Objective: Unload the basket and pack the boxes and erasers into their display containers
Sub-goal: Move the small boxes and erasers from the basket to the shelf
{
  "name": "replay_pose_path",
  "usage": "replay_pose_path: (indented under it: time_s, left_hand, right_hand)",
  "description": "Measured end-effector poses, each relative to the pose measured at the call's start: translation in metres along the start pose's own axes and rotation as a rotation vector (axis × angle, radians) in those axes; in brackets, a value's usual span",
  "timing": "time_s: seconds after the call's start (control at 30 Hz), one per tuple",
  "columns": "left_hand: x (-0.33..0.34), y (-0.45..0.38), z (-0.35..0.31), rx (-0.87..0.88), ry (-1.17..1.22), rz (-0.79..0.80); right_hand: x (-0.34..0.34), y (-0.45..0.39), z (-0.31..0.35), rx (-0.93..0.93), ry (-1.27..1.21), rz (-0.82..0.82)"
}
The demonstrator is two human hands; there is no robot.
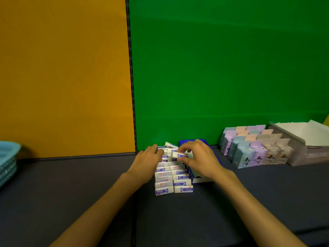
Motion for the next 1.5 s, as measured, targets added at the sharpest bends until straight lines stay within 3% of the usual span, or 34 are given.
replay_pose_path:
  time_s: [0.23, 0.5, 0.83, 1.17, 1.5]
  left_hand:
    - [-0.009, 0.003, -0.004, -0.023, 0.123, 0.025]
    - [-0.019, 0.009, -0.002, -0.145, 0.184, 0.021]
    - [-0.067, 0.043, -0.002, -0.296, 0.110, -0.027]
    - [-0.121, 0.112, -0.007, -0.488, 0.002, -0.144]
    - [-0.175, 0.229, 0.028, -0.673, -0.072, -0.188]
  right_hand:
    - [0.019, -0.022, -0.005, -0.060, 0.051, 0.095]
    - [0.022, -0.030, 0.001, -0.203, 0.243, 0.097]
    - [0.009, -0.029, 0.011, -0.214, 0.139, 0.098]
    - [-0.018, -0.013, 0.101, -0.439, -0.070, -0.005]
    - [-0.008, 0.003, 0.220, -0.598, -0.053, 0.014]
Point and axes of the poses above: each hand's wrist, its own y-axis away from the middle knuckle, its own x-axis out of the palm, z = x × y, the point moved 3 cm from there along -y, towards the middle knuckle, and after that the axes turned 10 degrees about y, right-handed, at the moved point
